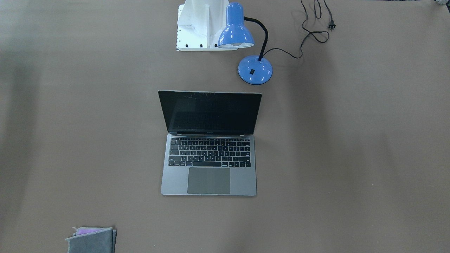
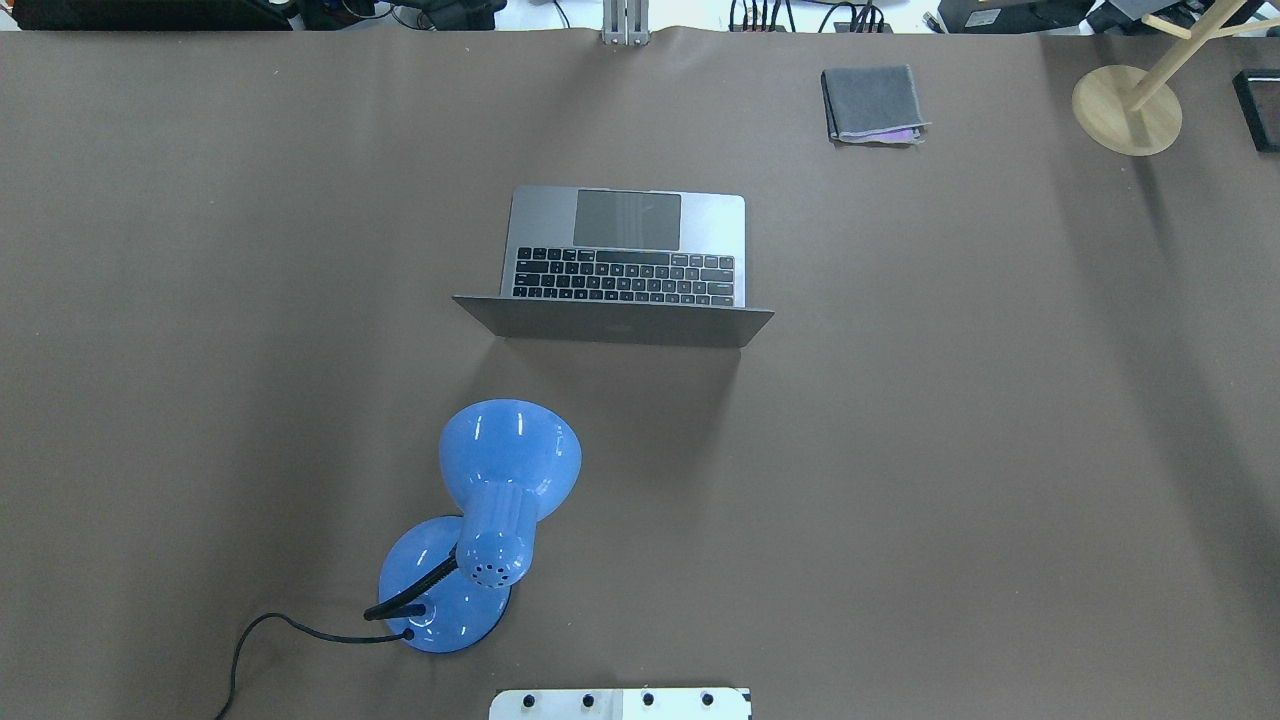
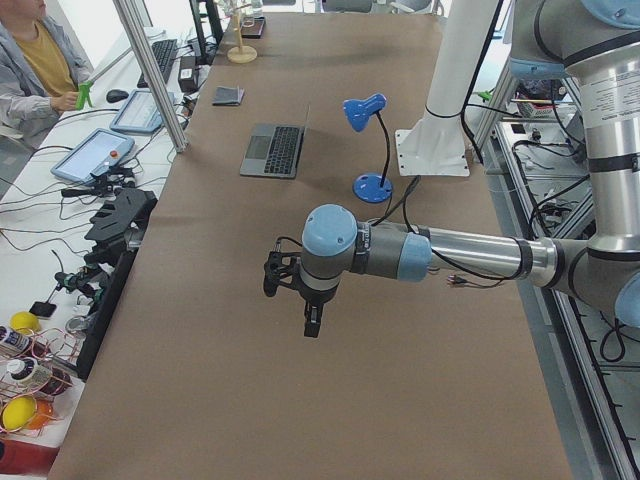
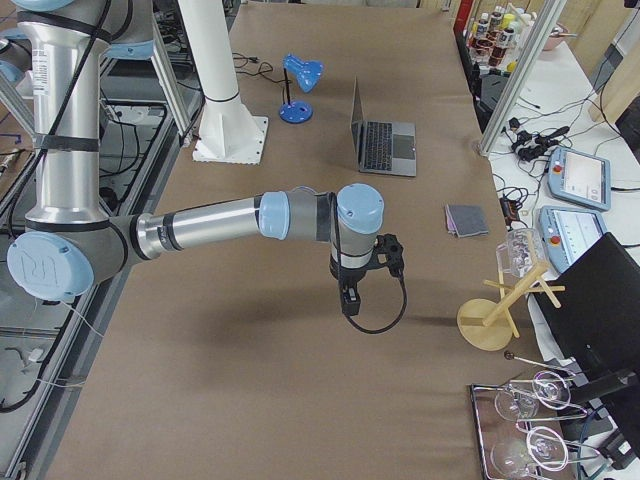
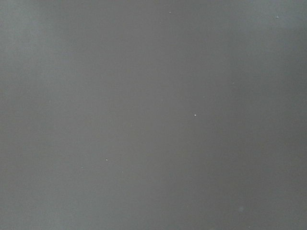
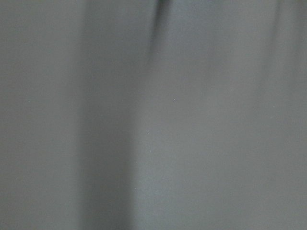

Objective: Close laptop

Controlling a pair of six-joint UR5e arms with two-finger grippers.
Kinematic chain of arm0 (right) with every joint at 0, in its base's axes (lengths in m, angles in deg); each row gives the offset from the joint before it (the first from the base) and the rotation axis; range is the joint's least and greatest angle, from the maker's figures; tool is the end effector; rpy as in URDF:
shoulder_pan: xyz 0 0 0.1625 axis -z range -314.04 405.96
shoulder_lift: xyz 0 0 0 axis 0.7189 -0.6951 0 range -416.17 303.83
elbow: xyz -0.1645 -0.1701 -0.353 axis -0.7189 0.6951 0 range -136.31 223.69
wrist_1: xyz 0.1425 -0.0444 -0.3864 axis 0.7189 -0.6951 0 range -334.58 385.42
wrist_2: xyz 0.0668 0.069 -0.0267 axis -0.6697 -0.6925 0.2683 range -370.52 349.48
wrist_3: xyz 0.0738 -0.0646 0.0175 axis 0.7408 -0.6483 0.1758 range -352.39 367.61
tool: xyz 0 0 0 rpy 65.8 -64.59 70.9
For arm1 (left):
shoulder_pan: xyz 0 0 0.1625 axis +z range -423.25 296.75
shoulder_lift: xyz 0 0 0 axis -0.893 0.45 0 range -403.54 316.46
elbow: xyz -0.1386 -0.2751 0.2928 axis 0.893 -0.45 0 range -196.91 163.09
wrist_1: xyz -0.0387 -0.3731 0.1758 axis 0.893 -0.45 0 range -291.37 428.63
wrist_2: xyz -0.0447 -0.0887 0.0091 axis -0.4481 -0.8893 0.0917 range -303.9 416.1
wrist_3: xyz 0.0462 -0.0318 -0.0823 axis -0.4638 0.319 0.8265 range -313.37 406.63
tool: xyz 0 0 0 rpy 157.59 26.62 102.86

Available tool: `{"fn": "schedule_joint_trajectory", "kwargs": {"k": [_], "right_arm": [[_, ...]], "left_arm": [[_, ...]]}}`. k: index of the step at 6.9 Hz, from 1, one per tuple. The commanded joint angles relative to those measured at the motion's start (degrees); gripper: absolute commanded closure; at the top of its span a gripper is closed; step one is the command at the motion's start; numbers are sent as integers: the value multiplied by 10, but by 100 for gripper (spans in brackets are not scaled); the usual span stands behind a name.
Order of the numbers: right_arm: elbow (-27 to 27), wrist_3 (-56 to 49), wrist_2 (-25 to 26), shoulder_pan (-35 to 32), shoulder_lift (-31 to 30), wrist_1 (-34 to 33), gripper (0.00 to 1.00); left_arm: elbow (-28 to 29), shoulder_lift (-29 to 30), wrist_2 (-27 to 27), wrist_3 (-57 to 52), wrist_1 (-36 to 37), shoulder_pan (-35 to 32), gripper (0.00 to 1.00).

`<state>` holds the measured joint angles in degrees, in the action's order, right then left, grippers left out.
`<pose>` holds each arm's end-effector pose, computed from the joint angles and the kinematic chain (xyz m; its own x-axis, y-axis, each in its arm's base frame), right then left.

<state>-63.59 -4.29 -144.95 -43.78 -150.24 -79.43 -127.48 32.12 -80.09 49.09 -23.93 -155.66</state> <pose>0.0616 -0.4495 0.5707 0.6979 -0.1896 0.6907 0.1516 0.9816 0.1162 -0.0780 -0.3909 0.5847 0.6939 0.0388 -0.7190 0.0713 0.9899 0.1222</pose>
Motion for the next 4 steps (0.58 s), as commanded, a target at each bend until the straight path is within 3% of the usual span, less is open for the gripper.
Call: {"fn": "schedule_joint_trajectory", "kwargs": {"k": [1,4], "right_arm": [[1,0,0,0,0,0,0],[0,1,-4,1,-1,0,0]], "left_arm": [[-8,-9,-2,6,3,1,2],[-6,-9,-2,18,3,3,3]]}}
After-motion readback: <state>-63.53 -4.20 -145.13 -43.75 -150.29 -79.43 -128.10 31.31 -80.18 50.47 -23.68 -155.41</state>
